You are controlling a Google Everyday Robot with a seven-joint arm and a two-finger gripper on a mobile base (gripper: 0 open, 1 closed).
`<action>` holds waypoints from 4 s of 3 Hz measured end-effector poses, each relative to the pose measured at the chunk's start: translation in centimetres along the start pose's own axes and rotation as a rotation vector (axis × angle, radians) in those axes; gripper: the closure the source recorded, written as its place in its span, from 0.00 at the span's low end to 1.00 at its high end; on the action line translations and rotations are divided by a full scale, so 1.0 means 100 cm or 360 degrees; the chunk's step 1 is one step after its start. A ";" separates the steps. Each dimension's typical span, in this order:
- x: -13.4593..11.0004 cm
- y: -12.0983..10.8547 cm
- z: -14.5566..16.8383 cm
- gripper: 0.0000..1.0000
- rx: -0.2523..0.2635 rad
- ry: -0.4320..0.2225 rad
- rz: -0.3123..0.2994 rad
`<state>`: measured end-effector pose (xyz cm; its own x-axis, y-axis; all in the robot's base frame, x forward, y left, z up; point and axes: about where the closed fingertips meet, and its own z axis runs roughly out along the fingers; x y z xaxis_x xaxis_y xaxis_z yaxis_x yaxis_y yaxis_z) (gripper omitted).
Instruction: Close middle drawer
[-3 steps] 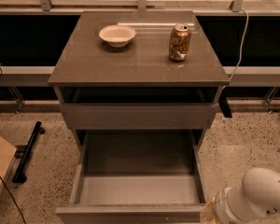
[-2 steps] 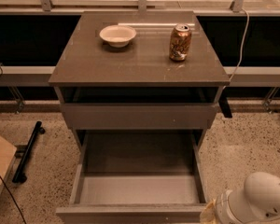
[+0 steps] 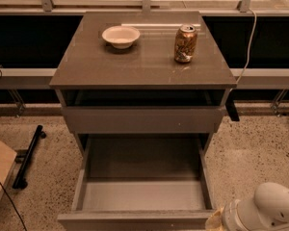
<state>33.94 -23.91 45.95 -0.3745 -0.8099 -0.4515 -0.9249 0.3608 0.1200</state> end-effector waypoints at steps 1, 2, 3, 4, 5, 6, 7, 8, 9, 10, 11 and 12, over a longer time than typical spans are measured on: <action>0.013 -0.013 0.019 1.00 -0.0028 -0.0053 0.0071; 0.014 -0.026 0.034 1.00 -0.0040 -0.0090 0.0101; 0.004 -0.045 0.048 1.00 -0.0033 -0.0157 0.0112; 0.004 -0.045 0.049 1.00 -0.0033 -0.0157 0.0112; 0.003 -0.044 0.052 1.00 -0.0013 -0.0156 0.0122; -0.013 -0.057 0.060 1.00 0.0110 -0.0268 0.0081; -0.031 -0.074 0.067 1.00 0.0199 -0.0359 0.0021; -0.031 -0.074 0.067 1.00 0.0199 -0.0359 0.0021; -0.055 -0.098 0.075 1.00 0.0240 -0.0472 -0.0038; -0.074 -0.117 0.079 1.00 0.0267 -0.0558 -0.0086; -0.098 -0.145 0.082 1.00 0.0300 -0.0652 -0.0148; -0.115 -0.165 0.081 1.00 0.0323 -0.0702 -0.0185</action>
Offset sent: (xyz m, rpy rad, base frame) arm 0.0398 -0.0062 -0.0628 0.0980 0.0416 -0.0820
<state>54.05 -16.78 42.00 -0.1656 -0.5929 -0.7881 -0.9110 0.3980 -0.1080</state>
